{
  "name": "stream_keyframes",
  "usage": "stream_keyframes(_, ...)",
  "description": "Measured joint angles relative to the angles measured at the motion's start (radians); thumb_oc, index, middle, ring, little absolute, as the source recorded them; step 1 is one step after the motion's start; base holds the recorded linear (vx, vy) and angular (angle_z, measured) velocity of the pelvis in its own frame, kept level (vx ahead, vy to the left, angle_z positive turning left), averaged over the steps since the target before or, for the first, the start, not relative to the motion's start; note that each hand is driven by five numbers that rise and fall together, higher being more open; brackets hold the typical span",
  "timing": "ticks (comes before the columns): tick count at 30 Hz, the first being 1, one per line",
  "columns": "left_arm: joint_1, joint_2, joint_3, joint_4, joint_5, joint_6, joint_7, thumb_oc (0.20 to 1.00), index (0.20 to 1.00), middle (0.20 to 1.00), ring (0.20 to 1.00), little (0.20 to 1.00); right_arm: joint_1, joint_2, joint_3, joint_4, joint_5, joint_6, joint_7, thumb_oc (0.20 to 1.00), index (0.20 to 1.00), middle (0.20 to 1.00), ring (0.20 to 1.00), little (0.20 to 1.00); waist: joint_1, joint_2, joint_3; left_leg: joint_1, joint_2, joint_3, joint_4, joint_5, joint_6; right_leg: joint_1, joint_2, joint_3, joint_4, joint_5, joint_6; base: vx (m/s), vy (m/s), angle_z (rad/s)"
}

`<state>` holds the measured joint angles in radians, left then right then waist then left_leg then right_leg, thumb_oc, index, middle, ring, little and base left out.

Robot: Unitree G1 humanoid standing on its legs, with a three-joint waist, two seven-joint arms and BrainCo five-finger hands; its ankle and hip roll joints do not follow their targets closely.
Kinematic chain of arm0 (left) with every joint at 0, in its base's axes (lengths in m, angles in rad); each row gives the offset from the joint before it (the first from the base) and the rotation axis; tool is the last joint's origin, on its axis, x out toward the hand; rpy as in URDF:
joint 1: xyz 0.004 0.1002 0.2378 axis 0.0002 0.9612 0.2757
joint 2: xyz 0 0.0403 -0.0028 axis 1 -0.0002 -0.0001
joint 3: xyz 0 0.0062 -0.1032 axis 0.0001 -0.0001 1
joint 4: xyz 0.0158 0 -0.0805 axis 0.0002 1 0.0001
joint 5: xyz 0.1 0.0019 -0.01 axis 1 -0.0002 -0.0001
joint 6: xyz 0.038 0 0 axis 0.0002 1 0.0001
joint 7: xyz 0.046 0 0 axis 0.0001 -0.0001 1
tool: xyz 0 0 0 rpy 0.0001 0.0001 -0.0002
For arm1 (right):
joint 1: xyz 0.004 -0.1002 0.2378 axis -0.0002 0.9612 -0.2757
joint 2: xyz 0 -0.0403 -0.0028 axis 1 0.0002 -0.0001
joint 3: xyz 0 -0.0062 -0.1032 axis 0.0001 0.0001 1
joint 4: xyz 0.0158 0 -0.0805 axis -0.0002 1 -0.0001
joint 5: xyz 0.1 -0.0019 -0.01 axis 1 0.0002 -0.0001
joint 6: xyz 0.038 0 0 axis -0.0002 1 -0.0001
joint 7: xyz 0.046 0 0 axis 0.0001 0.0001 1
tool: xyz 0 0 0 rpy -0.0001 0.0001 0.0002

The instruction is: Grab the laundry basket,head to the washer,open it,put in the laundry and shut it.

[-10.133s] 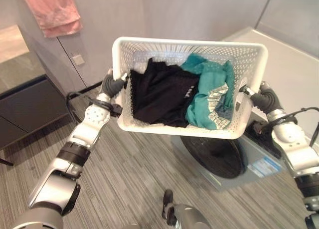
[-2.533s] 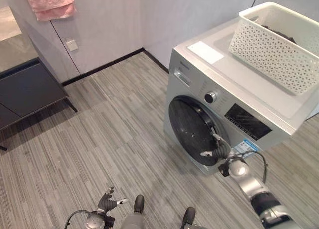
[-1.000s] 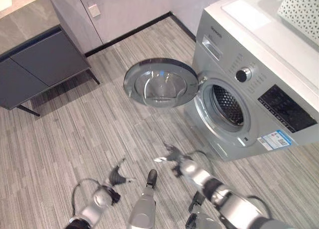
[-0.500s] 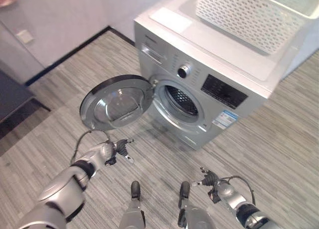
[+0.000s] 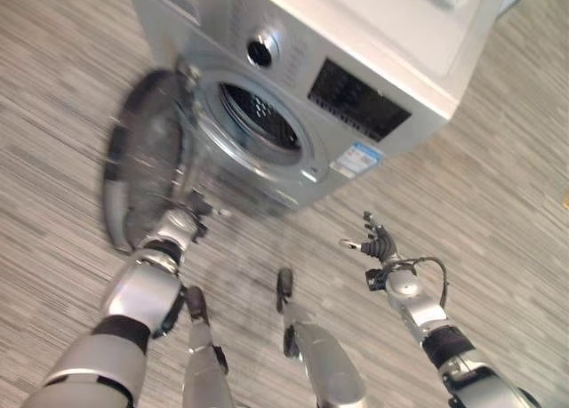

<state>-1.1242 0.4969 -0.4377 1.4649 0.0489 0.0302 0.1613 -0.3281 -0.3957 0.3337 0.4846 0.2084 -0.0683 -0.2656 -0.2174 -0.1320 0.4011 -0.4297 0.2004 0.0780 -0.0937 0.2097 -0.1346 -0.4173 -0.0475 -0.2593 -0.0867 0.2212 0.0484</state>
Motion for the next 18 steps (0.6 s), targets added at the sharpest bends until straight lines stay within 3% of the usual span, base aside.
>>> stream_keyframes(2,-0.041,0.093,0.001,-0.013,-0.007,-0.001,0.053,1.000,1.000,1.000,1.000,1.000,0.049,-0.008,0.001,-0.033,0.013,-0.019,0.000,1.000,1.000,1.000,1.000,1.000,0.001,0.004,0.004,-0.038,0.005,-0.013,0.000,0.000,-0.001,-0.032,0.006,-0.008,0.000,-0.001,0.000,0.03,-0.045,0.08)
stream_keyframes(7,-0.057,0.165,-0.029,-0.063,-0.005,-0.007,0.102,1.000,1.000,1.000,1.000,1.000,0.093,-0.011,0.017,0.002,0.013,-0.022,0.011,1.000,1.000,1.000,1.000,1.000,0.019,0.006,0.006,-0.026,0.000,-0.019,0.001,0.007,-0.007,-0.008,-0.002,-0.020,0.000,-0.002,-0.001,0.04,-0.019,0.12)
stream_keyframes(13,0.030,0.169,-0.045,-0.164,-0.004,-0.054,0.105,1.000,1.000,1.000,1.000,1.000,0.095,0.001,0.050,0.155,0.011,-0.038,0.057,1.000,1.000,1.000,1.000,1.000,0.055,0.016,-0.025,0.017,-0.022,-0.019,0.000,-0.004,0.007,0.040,-0.026,-0.006,0.000,-0.019,0.016,0.04,0.021,0.07)
stream_keyframes(18,0.203,0.165,0.029,-0.231,-0.051,-0.081,0.102,1.000,1.000,1.000,1.000,1.000,0.137,0.034,0.027,0.331,0.011,-0.025,0.079,1.000,1.000,1.000,1.000,1.000,0.068,0.028,-0.060,0.079,-0.029,-0.005,0.000,-0.021,0.016,0.091,-0.035,0.010,0.000,-0.024,0.022,0.07,0.088,-0.09)
